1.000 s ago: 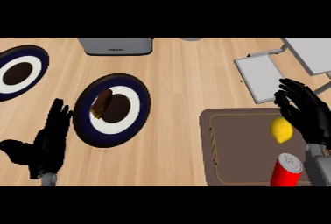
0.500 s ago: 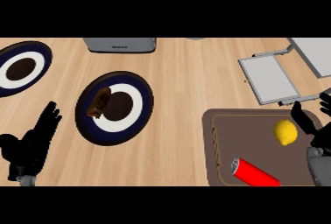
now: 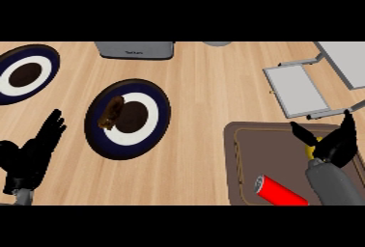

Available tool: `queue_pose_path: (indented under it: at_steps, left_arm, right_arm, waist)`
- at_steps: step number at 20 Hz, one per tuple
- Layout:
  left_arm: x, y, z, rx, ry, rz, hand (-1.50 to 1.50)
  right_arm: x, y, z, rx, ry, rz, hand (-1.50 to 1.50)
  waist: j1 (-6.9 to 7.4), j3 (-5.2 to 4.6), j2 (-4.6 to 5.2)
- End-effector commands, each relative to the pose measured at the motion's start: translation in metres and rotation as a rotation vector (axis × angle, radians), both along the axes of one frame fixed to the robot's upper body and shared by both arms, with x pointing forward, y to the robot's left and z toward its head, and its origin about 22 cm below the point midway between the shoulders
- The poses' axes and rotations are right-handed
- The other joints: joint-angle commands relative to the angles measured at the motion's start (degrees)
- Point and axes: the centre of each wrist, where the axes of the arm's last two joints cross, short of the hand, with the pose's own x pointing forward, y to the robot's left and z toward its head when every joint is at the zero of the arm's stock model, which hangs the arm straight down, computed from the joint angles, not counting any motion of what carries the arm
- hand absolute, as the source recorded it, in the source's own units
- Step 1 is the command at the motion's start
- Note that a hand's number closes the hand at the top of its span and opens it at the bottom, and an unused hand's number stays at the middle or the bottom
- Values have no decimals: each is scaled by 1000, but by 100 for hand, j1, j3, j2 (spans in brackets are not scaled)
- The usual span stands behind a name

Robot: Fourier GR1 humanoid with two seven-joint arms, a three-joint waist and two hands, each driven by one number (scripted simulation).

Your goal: Pick the lemon from the tray and place it in the tiered shelf

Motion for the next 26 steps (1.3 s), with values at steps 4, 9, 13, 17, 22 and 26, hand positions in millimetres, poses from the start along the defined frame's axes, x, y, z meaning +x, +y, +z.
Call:
queue_pose_path:
  at_steps: [4,9,13,17,22,26]
  left_arm:
    - [-1,8,-2,4,30,-15,0]
    - [9,9,7,10,-5,-5,0]
    - [-5,6,-9,3,43,-5,0]
    - [5,16,1,-3,28,-5,0]
    - [-6,11,-16,-28,27,45,0]
    - [-16,32,-7,-15,14,37,0]
  right_arm:
    - [5,-18,-11,53,386,-110,-150]
    - [21,1,-8,101,730,-103,-150]
    - [47,14,19,60,904,-122,-150]
    - [81,53,55,28,1020,-122,-150]
    - [87,67,81,33,1067,-143,-150]
    - [77,62,79,60,1103,-139,-150]
  waist:
    - [69,10,9]
    - [90,28,-9]
    - [85,53,-67]
    - [-58,82,-77]
    - [-220,108,-87]
    - [-190,117,-86]
